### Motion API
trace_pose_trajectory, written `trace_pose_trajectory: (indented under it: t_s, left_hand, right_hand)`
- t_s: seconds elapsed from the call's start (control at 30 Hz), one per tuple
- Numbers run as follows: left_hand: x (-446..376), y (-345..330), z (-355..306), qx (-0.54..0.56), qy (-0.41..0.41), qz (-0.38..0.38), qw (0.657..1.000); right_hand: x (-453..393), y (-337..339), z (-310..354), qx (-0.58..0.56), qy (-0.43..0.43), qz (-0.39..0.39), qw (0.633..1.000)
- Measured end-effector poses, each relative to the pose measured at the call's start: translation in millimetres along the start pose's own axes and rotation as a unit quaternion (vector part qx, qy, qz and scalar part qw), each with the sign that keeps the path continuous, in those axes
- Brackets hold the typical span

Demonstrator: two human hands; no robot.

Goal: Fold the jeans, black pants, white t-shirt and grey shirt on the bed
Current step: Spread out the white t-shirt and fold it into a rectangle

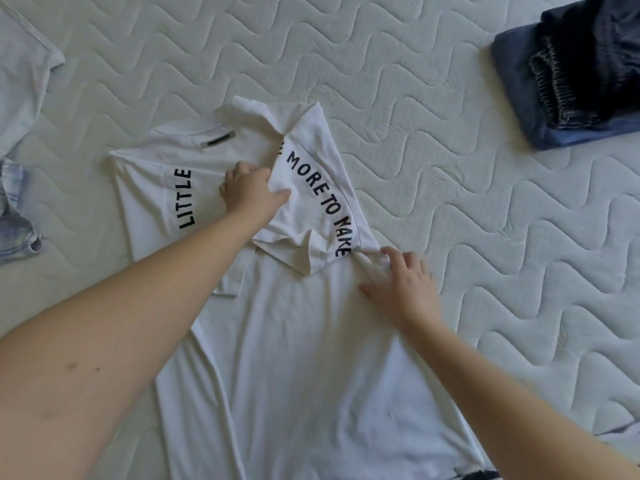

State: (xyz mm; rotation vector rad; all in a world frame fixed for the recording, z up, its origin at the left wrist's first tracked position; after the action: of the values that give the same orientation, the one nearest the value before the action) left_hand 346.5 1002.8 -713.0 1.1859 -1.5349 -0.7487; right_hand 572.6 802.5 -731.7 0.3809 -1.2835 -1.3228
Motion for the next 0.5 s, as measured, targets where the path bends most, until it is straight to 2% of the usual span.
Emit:
trace_pose_trajectory:
  t_s: [0.07, 0.13, 0.17, 0.23, 0.3, 0.37, 0.4, 0.43, 0.5]
  left_hand:
    - [12.2, 10.8, -5.2, 0.097, -0.064, -0.033, 0.993]
    - [21.3, 17.2, -5.5, 0.225, -0.061, -0.013, 0.972]
    - [23.4, 18.5, -3.9, 0.253, -0.045, 0.005, 0.966]
    - [27.0, 14.8, 5.0, 0.226, 0.006, 0.070, 0.972]
    - [33.2, 4.7, 19.7, 0.138, 0.052, 0.154, 0.977]
    - [41.3, -0.3, 31.7, 0.089, 0.071, 0.183, 0.977]
    - [44.4, -0.9, 35.4, 0.123, 0.072, 0.176, 0.974]
    - [47.3, -1.5, 37.8, 0.205, 0.074, 0.167, 0.962]
    - [53.8, 0.3, 40.9, 0.383, 0.095, 0.165, 0.904]
  right_hand:
    - [17.9, -6.9, -3.9, 0.024, -0.007, -0.019, 1.000]
    - [29.8, -10.5, -7.5, 0.014, -0.030, -0.031, 0.999]
    - [33.5, -11.5, -9.3, 0.007, -0.040, -0.032, 0.999]
    - [39.1, -12.2, -13.1, -0.004, -0.049, -0.034, 0.998]
    - [44.8, -11.4, -15.7, -0.006, -0.051, -0.043, 0.998]
    - [52.2, -7.6, -17.6, 0.003, -0.039, -0.079, 0.996]
    - [56.0, -5.9, -18.4, 0.003, -0.032, -0.096, 0.995]
    - [59.0, -5.1, -19.9, -0.003, -0.028, -0.102, 0.994]
    - [63.2, -7.1, -24.0, -0.015, -0.034, -0.082, 0.996]
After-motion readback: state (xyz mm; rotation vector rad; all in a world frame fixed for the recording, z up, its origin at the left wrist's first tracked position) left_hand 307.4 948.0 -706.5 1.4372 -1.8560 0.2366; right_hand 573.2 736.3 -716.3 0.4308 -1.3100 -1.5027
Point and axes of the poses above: each hand's wrist, its own x-axis away from the middle knuckle, its own y-axis out of the back of the hand, z = x × y, the point moved 5 cm from there along -x, towards the middle knuckle, and after that the axes turned 4 degrees about x, right-handed, at the moved point
